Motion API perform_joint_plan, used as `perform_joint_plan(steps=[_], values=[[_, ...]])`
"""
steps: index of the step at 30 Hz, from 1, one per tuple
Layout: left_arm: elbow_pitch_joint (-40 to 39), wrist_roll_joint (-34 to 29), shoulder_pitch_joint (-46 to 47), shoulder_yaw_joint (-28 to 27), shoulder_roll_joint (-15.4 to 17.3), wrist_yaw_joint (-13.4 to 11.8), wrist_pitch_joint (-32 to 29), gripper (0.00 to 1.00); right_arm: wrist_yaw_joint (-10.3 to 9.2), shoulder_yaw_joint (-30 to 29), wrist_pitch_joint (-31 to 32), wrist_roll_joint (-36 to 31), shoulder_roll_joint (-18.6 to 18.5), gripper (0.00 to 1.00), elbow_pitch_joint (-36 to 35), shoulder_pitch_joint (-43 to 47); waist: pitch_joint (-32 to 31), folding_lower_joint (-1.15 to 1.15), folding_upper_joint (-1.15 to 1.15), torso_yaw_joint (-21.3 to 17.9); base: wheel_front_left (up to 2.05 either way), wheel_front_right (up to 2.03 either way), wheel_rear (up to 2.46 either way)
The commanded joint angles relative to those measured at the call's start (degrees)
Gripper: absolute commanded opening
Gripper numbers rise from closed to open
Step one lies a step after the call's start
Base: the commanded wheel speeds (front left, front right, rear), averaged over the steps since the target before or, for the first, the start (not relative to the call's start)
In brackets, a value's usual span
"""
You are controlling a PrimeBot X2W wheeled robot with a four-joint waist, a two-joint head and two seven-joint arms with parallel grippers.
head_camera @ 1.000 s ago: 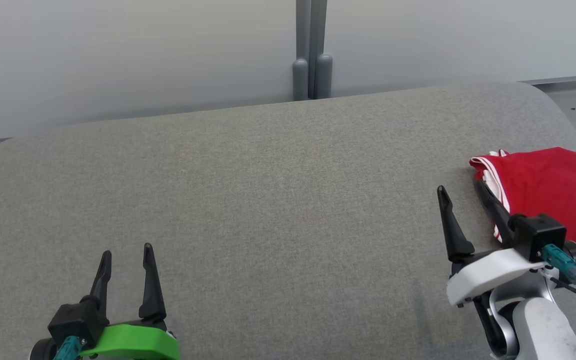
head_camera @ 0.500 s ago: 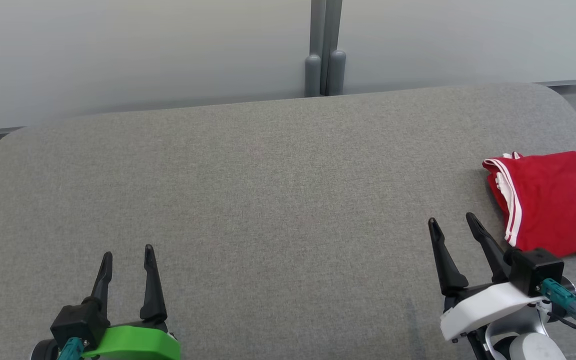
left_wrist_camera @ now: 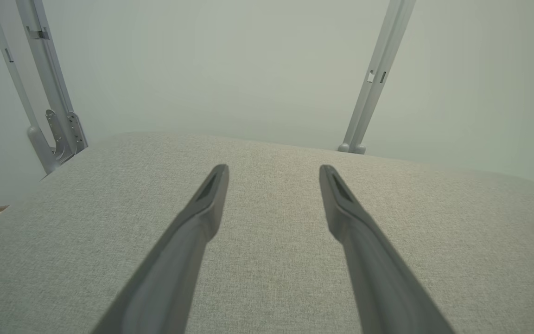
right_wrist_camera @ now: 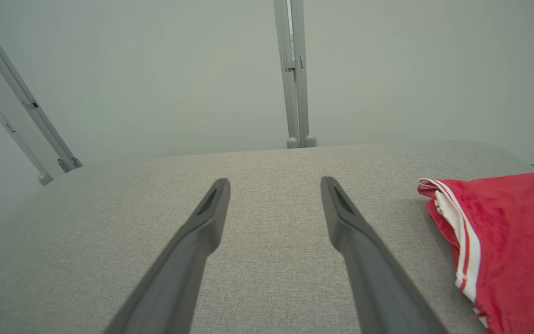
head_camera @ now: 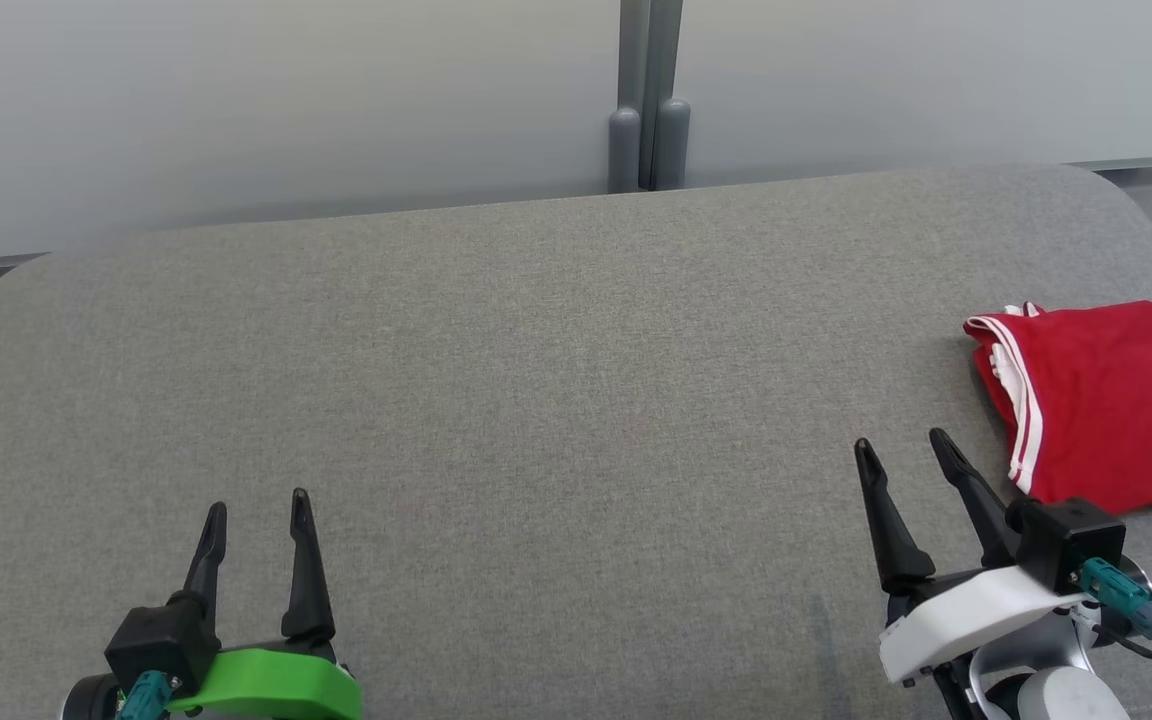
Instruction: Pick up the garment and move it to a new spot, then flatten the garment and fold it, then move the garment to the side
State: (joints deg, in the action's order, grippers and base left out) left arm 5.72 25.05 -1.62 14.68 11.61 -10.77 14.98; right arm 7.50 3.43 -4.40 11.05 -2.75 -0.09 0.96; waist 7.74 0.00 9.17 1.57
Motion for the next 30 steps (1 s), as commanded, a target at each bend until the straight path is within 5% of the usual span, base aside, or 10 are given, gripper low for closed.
perform_joint_plan(steps=[1, 16, 17, 30], values=[[0.0, -0.4, 1.0, 0.0, 0.1, 0.3, 0.2, 1.0, -0.03, -0.1, -0.3, 0.6, -0.1, 1.0, 0.2, 0.2, 0.0, 0.0, 0.0, 0.1, 0.0, 0.0, 0.0], [0.1, -1.3, 1.1, 0.0, 0.8, -0.5, 0.2, 1.0, -0.03, 0.0, -0.4, 0.6, -0.1, 1.0, 0.2, -0.3, 0.2, 0.0, 0.0, 0.3, 0.0, 0.0, 0.0], [0.2, -0.9, 0.5, 0.2, 0.3, -0.1, 0.0, 0.0, 0.0, 0.1, -0.1, 0.1, 0.0, 0.0, 0.4, 0.0, 0.2, 0.0, -0.01, 0.3, 0.0, 0.0, 0.0], [2.6, 7.5, 1.1, -1.8, -1.3, 1.0, -2.7, 0.0, 0.0, -0.5, 0.8, 10.6, -0.5, 0.0, 4.5, -0.9, 0.2, 0.0, -0.06, 0.1, 0.0, 0.0, 0.0]])
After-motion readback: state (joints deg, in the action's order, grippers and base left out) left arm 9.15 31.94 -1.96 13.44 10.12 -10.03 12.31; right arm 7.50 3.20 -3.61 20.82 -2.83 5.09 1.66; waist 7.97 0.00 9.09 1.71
